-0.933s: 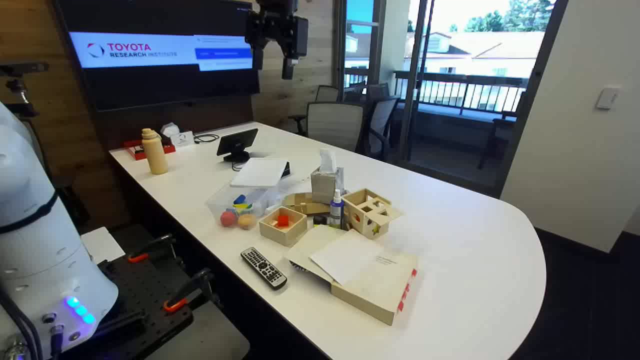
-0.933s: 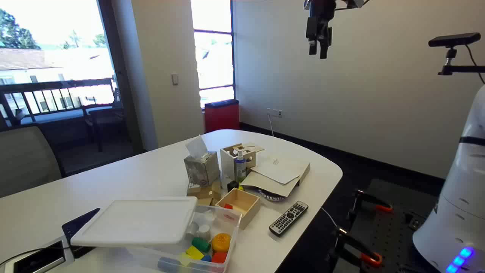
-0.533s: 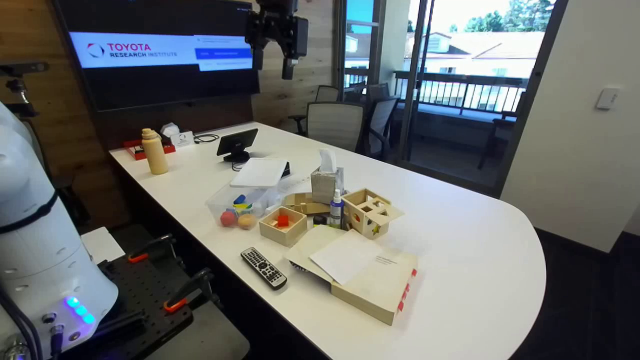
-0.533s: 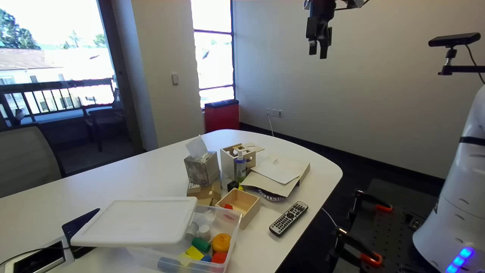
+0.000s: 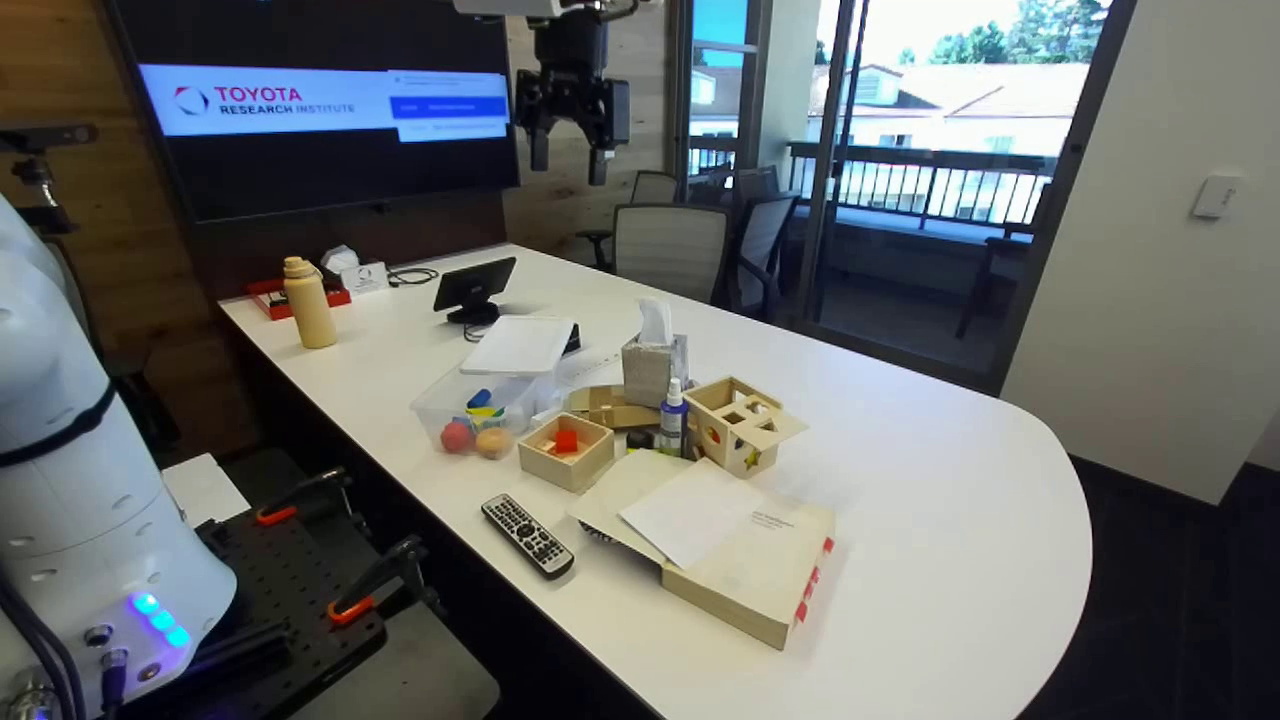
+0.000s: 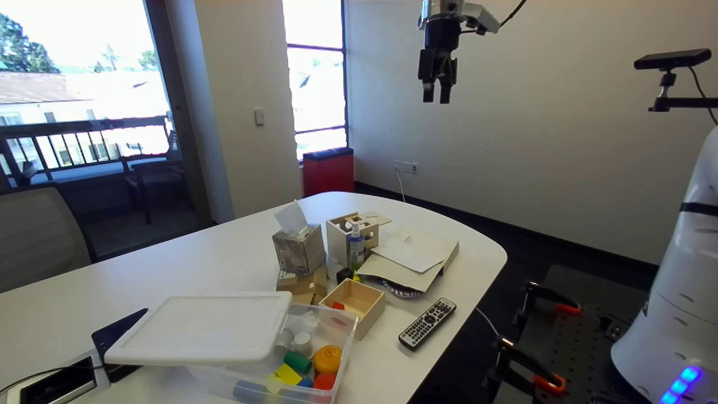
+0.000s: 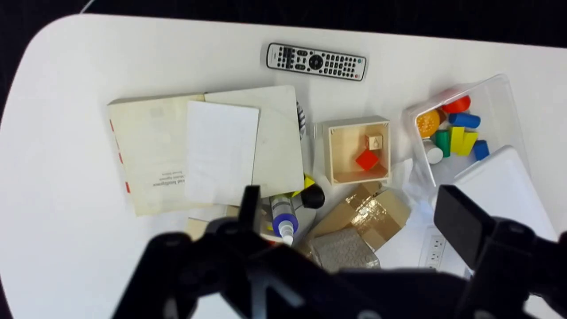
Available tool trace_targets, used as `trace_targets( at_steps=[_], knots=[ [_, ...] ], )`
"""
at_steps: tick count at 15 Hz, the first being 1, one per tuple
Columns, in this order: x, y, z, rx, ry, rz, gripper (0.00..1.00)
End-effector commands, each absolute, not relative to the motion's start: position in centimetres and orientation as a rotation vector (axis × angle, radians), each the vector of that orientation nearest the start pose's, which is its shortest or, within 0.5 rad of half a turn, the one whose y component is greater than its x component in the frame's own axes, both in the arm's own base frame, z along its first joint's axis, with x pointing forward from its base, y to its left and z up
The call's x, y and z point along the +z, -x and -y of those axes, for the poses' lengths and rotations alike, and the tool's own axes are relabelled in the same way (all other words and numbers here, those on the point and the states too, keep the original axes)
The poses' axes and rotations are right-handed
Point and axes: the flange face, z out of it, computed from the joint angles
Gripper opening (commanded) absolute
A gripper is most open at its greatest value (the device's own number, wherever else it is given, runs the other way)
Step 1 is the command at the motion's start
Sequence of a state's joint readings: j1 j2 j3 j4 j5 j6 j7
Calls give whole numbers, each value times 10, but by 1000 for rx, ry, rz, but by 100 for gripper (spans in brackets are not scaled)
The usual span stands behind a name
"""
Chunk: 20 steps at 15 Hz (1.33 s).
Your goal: Move the red block from the left bowl to the right box
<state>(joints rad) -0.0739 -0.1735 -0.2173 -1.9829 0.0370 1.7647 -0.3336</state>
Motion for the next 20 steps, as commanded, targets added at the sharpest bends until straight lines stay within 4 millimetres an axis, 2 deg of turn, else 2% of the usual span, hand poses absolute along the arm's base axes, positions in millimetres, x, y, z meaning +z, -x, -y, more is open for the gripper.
trace_targets(
  at_steps=[1,4,7,9,12,16,20],
  knots=[
    [485,-519,95,-27,3104,141,100],
    [418,-534,32,-15,3122,290,100],
    [349,-538,-25,47,3106,429,100],
    [305,-535,-55,104,3077,493,100],
    [245,-529,-89,189,3025,562,100],
    [189,-524,-126,261,2962,629,100],
    [147,-530,-159,208,2915,736,100]
  ],
)
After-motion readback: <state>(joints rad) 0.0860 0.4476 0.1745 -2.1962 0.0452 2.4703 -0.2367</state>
